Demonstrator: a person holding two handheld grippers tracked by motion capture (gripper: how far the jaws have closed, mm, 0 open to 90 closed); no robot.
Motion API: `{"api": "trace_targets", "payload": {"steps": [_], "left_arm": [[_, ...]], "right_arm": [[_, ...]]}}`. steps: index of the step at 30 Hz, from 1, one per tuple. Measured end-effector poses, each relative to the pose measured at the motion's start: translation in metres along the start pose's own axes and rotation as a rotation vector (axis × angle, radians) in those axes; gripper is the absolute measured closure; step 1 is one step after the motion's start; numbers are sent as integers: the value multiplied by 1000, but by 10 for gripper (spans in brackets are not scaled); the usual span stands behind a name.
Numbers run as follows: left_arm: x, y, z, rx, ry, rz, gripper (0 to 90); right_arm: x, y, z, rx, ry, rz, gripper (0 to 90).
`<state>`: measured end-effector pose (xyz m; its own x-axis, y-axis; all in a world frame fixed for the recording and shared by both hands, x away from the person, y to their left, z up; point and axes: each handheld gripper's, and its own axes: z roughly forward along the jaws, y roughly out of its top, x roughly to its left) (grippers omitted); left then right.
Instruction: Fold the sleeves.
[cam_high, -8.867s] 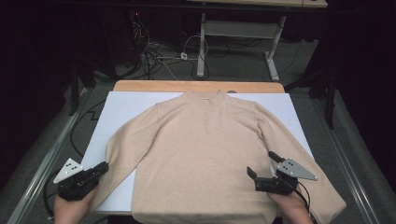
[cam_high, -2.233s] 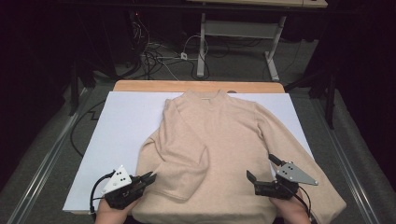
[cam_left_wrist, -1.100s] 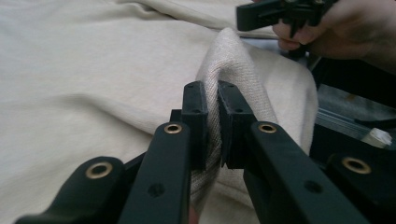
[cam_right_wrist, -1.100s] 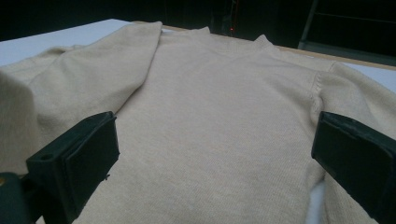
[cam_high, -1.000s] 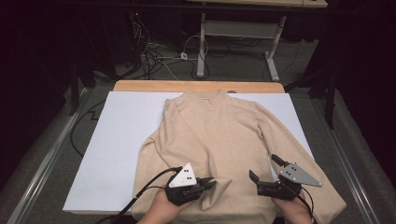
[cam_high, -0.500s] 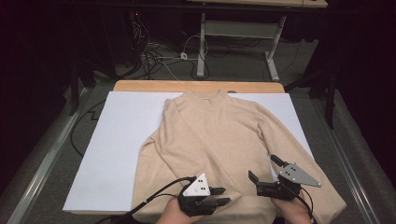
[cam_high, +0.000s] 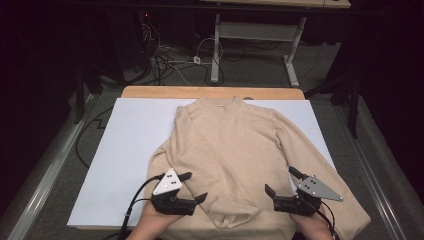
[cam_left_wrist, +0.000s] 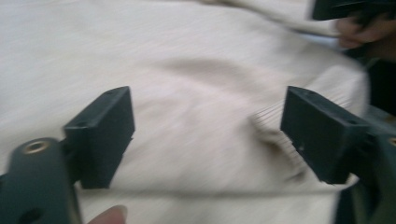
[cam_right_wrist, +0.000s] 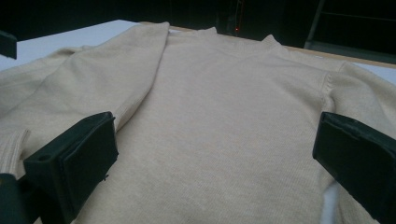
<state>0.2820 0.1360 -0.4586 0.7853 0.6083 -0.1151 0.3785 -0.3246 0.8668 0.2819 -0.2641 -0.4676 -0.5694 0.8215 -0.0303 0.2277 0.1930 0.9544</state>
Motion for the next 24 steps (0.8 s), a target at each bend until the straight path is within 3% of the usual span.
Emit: {"api": "trace_targets", "payload": {"steps": [4, 9, 12, 16, 20, 22, 24], "left_arm": [[24, -10, -17, 5, 67, -40, 107], [45, -21, -28, 37, 134, -56, 17], [56, -28, -33, 2, 157, -102, 0], [68, -33, -38, 9, 216, -94, 0], [78, -40, -38, 3, 194, -140, 0], [75, -40, -39, -16, 195, -113, 0], [74, -41, -38, -16, 198, -110, 0]], "right_arm": [[1, -1, -1, 0, 2, 3, 4], [4, -1, -3, -2, 0, 6, 3], [6, -1, -3, 4, 5, 1, 3], [10, 1, -1, 6, 19, 4, 3], [15, 3, 3, 4, 52, 20, 2], [18, 5, 4, 5, 66, 30, 2], [23, 6, 7, 11, 75, 35, 2]]}}
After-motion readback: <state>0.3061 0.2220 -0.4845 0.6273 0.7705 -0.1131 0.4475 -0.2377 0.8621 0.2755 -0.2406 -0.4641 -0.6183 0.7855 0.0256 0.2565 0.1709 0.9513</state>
